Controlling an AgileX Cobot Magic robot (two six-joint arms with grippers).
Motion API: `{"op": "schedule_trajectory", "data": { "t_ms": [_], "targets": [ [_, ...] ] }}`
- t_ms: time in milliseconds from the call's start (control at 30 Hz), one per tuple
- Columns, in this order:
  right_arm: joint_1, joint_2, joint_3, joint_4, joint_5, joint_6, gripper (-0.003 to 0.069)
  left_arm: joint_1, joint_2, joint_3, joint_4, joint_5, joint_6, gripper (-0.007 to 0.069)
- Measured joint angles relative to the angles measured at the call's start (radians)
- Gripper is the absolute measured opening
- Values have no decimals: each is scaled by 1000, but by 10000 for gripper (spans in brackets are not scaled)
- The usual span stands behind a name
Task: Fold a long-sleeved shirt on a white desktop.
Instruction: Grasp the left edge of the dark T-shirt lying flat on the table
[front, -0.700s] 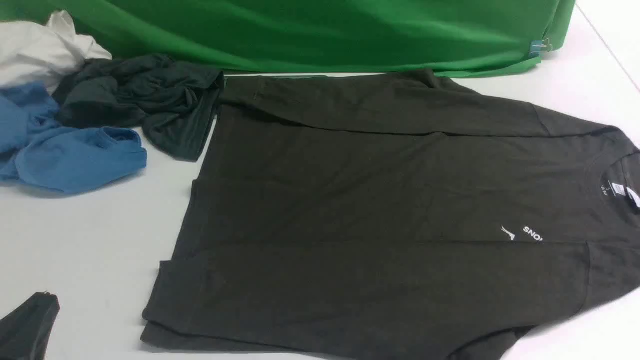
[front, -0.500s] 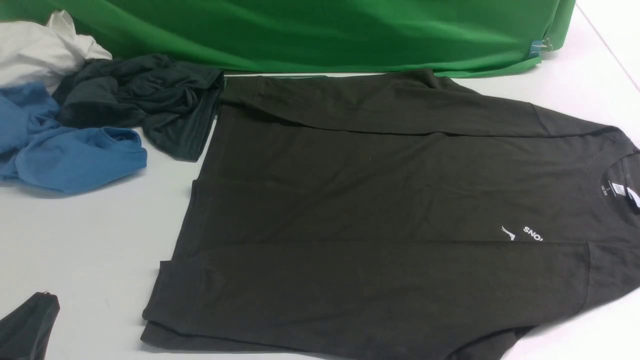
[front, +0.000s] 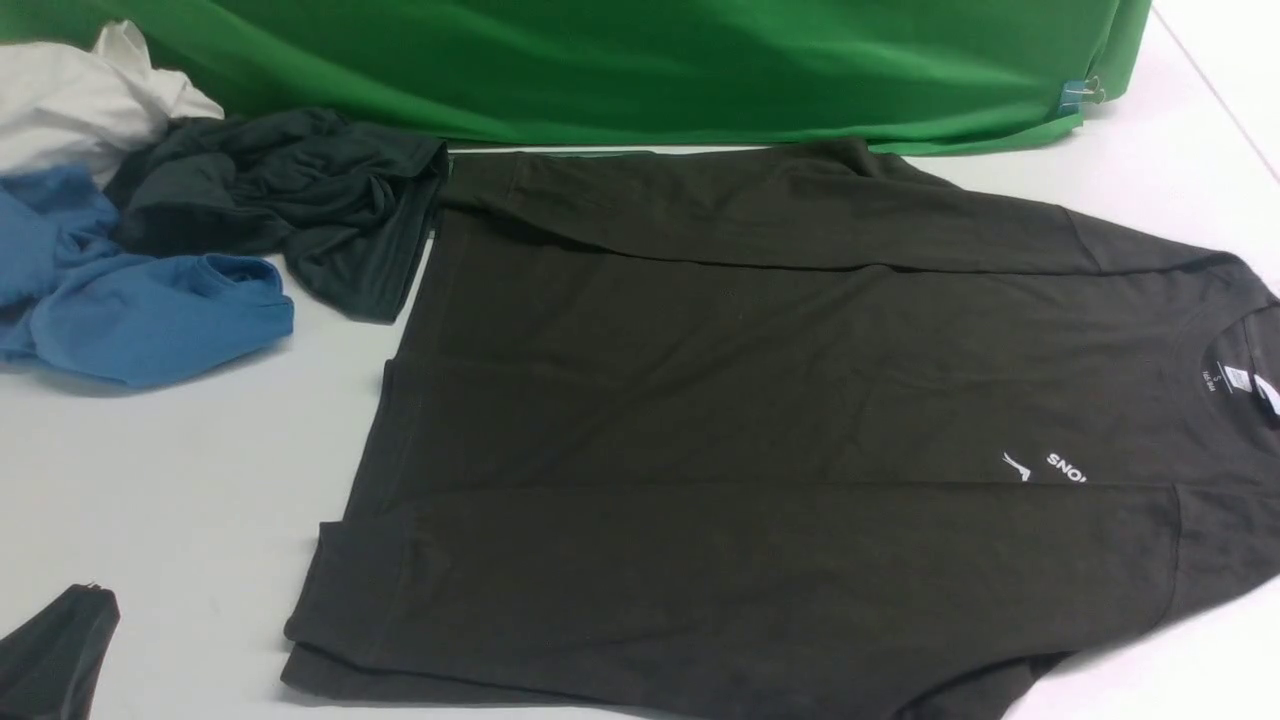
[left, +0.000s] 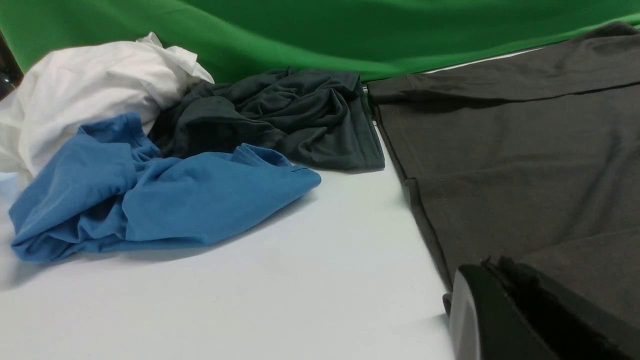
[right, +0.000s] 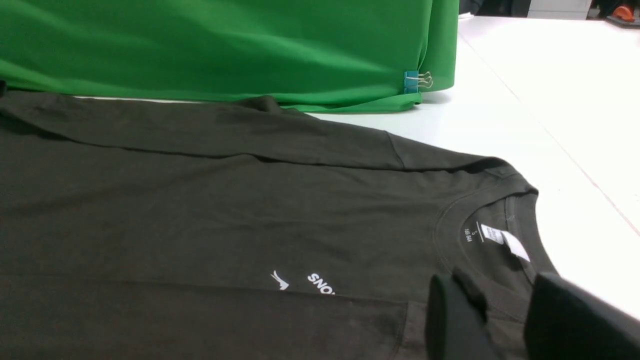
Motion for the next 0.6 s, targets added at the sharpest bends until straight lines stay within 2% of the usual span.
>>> {"op": "schedule_trajectory", "data": {
  "t_ms": [233,300,333,367,400,433,500,600],
  "targets": [
    [0,0,0,0,0,0,242,0,0,0,0,-15,0,21],
    [0,0,0,0,0,0,242,0,0,0,-62,-88,-37,21],
    [0,0,0,0,0,0,242,0,0,0,-155,-138,-81,21],
    [0,0,0,0,0,0,242,0,0,0,-173,-146,-92,21],
    [0,0,0,0,0,0,242,0,0,0,-312,-204,-188,21],
    [0,0,0,0,0,0,242,0,0,0,-370,-235,-225,21],
    [0,0,0,0,0,0,242,0,0,0,-454,-290,-280,21],
    [0,0,0,0,0,0,242,0,0,0,-470,-378,-323,21]
  ]
}}
